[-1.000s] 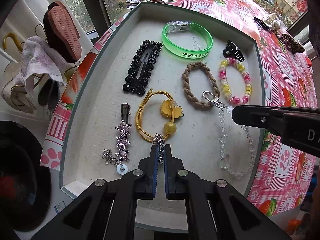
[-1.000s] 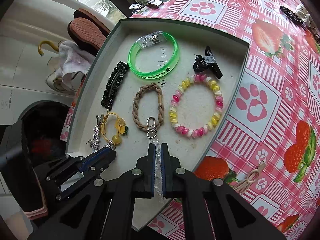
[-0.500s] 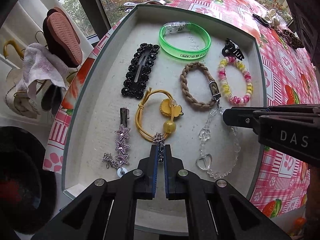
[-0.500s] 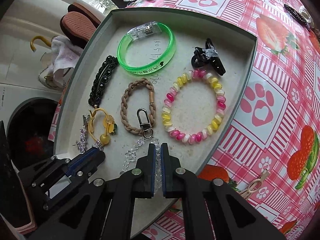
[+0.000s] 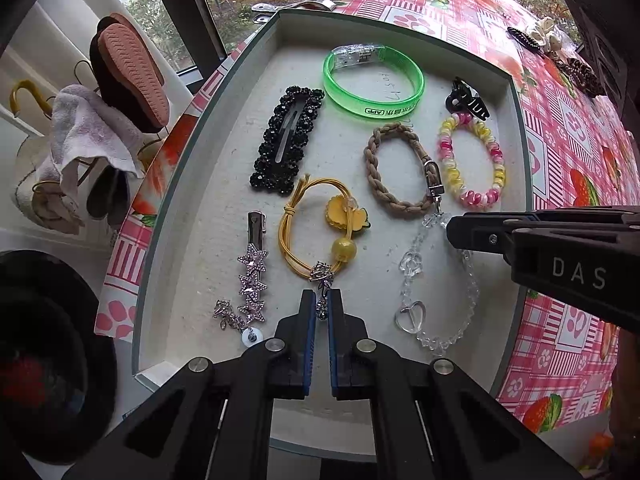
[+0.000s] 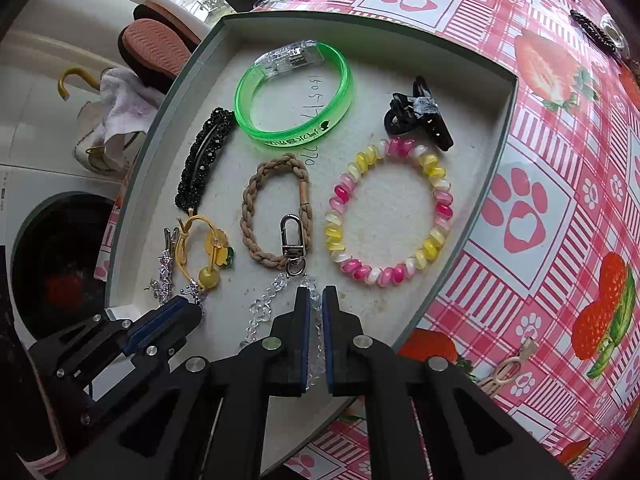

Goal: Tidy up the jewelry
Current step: 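Open both tools to release the charm and crystal bracelet in the box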

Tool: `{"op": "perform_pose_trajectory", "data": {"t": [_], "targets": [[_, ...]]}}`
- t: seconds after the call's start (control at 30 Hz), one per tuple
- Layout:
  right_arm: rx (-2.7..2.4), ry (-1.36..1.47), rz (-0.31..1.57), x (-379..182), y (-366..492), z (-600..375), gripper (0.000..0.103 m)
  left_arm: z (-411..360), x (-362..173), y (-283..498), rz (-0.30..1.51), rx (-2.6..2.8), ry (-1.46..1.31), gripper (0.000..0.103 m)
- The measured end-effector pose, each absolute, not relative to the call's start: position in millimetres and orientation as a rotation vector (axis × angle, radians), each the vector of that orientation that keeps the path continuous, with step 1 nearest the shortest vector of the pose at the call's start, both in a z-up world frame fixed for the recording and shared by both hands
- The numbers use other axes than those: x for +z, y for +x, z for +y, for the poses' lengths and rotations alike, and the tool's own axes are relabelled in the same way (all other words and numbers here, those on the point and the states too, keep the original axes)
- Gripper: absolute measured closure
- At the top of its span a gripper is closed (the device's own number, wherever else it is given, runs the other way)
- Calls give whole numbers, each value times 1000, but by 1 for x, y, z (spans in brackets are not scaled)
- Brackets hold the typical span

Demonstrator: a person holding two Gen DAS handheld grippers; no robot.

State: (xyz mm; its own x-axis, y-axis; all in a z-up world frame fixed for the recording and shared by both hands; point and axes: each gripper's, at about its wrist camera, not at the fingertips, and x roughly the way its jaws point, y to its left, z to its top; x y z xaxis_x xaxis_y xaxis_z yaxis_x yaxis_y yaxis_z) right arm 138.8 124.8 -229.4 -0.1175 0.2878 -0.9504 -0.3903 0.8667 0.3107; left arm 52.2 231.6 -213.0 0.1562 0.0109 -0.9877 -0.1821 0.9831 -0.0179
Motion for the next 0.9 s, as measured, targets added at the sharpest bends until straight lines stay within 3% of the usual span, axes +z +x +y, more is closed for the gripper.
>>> {"op": "perform_pose_trajectory", "data": {"t": [0.2,0.47,0.9], "targets": [[577,-112,1568,-220,132,125,70,232,-210,49,1412,146,-139,91],[560,-86,1507,-186,128,113,60,233,-199,46,1403,160,-135,91],[462,-48,1507,-169,114,59,60,229,-192,47,1408,160,-97,91]]}}
